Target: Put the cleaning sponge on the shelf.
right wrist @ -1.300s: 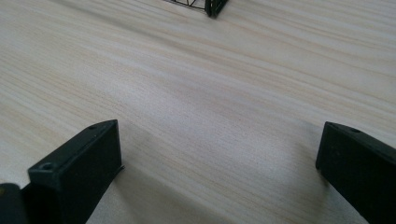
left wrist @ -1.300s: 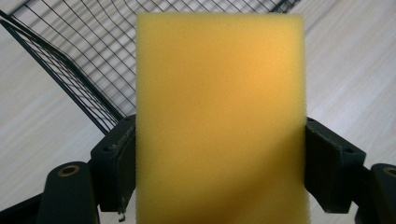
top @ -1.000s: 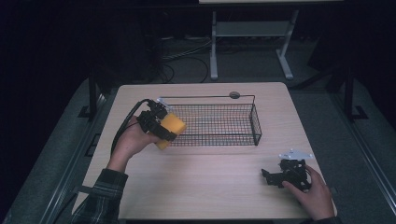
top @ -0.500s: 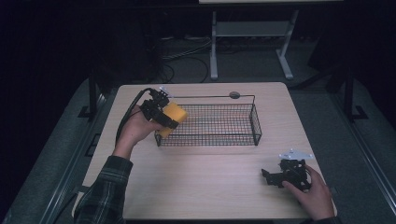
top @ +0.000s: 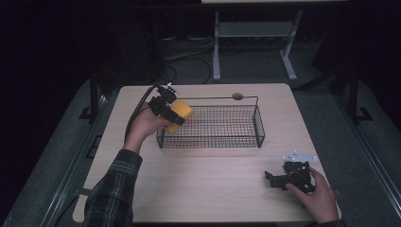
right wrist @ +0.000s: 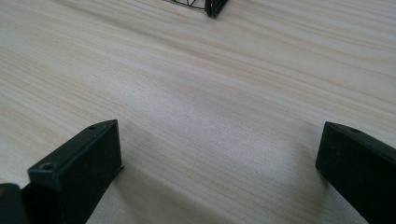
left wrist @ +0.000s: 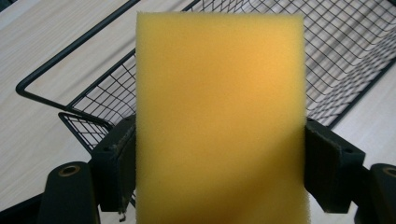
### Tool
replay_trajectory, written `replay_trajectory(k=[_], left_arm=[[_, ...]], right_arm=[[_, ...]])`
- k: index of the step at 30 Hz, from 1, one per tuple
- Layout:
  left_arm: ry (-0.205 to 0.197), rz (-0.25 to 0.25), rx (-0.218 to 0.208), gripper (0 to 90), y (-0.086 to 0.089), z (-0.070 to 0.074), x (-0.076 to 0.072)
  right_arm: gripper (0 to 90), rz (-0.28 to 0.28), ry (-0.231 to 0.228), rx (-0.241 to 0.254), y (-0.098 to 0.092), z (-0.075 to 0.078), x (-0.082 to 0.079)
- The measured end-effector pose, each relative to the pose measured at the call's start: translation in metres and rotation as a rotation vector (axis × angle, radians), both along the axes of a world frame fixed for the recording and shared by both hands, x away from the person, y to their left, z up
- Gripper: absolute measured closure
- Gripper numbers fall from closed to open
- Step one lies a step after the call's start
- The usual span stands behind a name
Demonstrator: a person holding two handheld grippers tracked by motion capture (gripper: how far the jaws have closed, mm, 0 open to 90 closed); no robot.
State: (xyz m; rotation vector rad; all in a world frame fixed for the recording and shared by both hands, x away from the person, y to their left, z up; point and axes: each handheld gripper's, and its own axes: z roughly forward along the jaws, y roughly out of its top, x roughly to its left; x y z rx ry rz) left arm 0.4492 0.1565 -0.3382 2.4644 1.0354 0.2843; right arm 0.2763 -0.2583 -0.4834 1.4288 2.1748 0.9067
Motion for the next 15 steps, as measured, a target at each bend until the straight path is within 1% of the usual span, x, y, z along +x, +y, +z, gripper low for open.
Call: replay_trajectory(k=[8, 15], left_arm=[[0.013, 0.013, 0.009, 22.7, 0.000, -0.013, 0.012], [0.023, 0.017, 0.008, 22.7, 0.000, -0.022, 0.018]], right_arm=[[0.0, 0.000, 0.000, 0.000, 0.000, 0.000, 0.000], [0.0, 0.000, 0.000, 0.000, 0.000, 0.000, 0.000]])
